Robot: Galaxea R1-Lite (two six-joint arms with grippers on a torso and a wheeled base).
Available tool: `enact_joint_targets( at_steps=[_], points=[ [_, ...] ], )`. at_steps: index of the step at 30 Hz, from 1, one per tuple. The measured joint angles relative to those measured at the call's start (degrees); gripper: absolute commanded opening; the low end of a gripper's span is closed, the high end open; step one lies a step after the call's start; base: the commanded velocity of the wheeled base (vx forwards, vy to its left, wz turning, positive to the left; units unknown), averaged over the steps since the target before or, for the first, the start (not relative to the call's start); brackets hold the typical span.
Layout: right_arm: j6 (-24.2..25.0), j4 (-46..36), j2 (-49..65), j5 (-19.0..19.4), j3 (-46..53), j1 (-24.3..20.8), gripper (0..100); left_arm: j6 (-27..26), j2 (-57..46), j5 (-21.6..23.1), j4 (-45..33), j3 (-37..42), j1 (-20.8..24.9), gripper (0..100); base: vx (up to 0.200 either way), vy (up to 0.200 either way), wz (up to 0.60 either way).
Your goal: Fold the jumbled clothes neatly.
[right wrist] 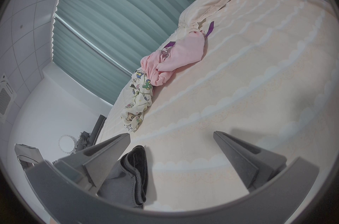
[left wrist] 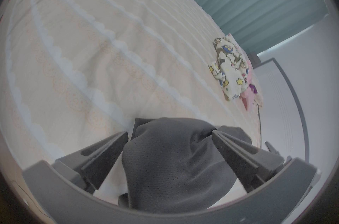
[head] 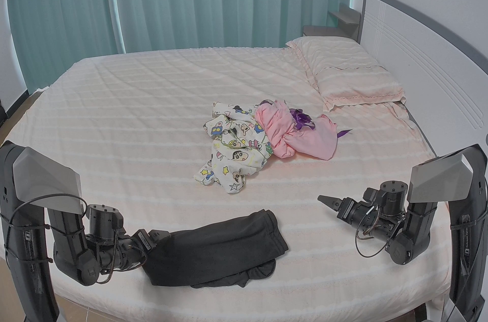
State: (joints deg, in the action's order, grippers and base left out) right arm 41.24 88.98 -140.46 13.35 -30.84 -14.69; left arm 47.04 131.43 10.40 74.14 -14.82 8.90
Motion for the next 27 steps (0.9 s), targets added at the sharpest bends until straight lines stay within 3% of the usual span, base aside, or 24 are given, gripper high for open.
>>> enact_joint_targets(
  at_steps=[18,24,27],
  points=[
    [0.0,0.0,0.0,-0.1,1.2,-1.0,100,1.8,-5.1,0.3,0.3,4.4,-1.2,100,-0.033,0.000,0.00],
    [0.0,0.0,-0.1,-0.1,1.3,-1.1,100,1.7,-5.5,0.3,0.3,4.7,-1.2,100,-0.200,0.000,0.00],
    [-0.1,0.0,-0.2,-0.1,1.3,-1.2,100,1.6,-5.6,0.4,0.3,4.9,-1.2,100,0.000,0.000,0.00]
  ],
)
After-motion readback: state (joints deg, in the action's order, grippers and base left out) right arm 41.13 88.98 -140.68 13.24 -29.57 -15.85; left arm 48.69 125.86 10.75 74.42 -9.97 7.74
